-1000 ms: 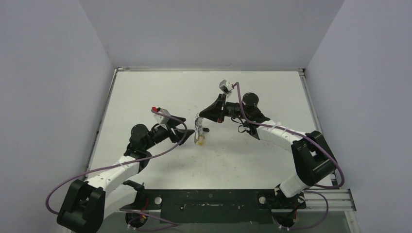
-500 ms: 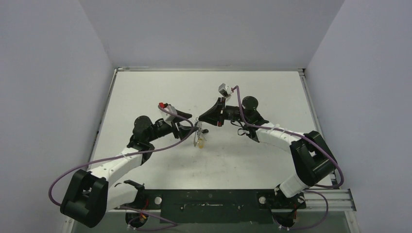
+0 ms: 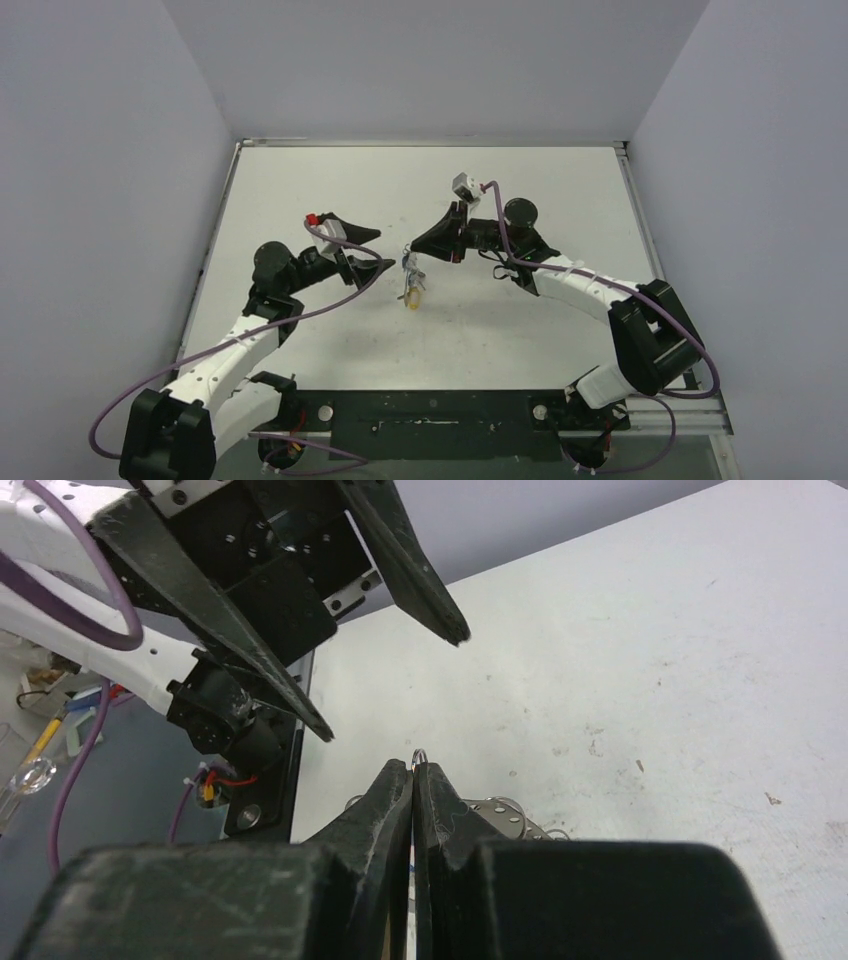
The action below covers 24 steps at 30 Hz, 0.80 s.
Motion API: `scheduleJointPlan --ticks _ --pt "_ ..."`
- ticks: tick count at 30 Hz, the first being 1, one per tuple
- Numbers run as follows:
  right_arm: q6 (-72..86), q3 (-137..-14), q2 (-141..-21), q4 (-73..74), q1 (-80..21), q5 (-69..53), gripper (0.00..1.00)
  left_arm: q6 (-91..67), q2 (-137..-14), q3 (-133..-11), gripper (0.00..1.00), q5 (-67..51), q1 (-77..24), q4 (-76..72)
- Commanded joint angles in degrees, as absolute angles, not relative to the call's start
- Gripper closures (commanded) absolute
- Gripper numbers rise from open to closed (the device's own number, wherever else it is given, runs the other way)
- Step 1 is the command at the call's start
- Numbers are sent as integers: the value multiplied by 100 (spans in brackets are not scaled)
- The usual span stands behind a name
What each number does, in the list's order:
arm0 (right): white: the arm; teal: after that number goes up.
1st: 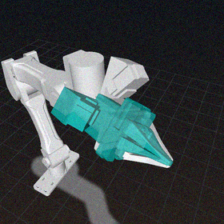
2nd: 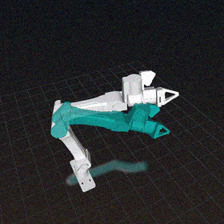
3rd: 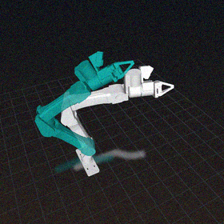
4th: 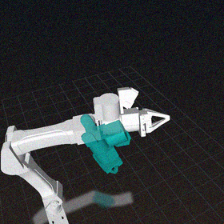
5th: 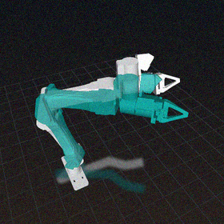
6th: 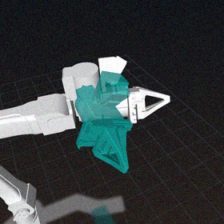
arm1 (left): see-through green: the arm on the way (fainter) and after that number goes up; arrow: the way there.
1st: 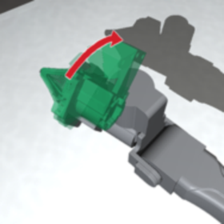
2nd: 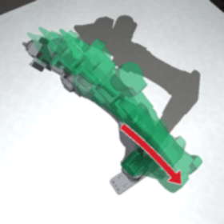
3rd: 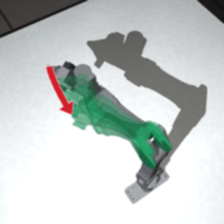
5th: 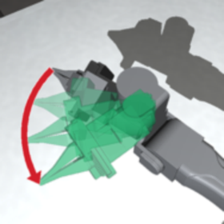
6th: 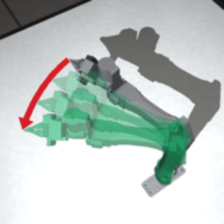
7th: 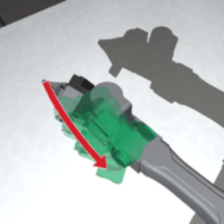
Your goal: Put the keys on the keyring
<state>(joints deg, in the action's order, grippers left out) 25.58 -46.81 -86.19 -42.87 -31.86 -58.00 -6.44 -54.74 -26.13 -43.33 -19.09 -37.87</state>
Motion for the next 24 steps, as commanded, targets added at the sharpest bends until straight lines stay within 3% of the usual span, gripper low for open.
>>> scheduleJointPlan --ticks 1,16,24 --pt "2294 -4663 -8299 -4512 -3275 -6057 100 -807 -5878 -3014 36 -5246 -1747 -3630" --pt "2145 -4597 -8187 -4386 -3495 -6108 100 -2013 -6983 -3089 55 -6074 -1898 -5462" --pt "2134 -4592 -8207 -4377 -3611 -6055 100 -2021 -7151 -3143 81 -6273 -1960 -5558"
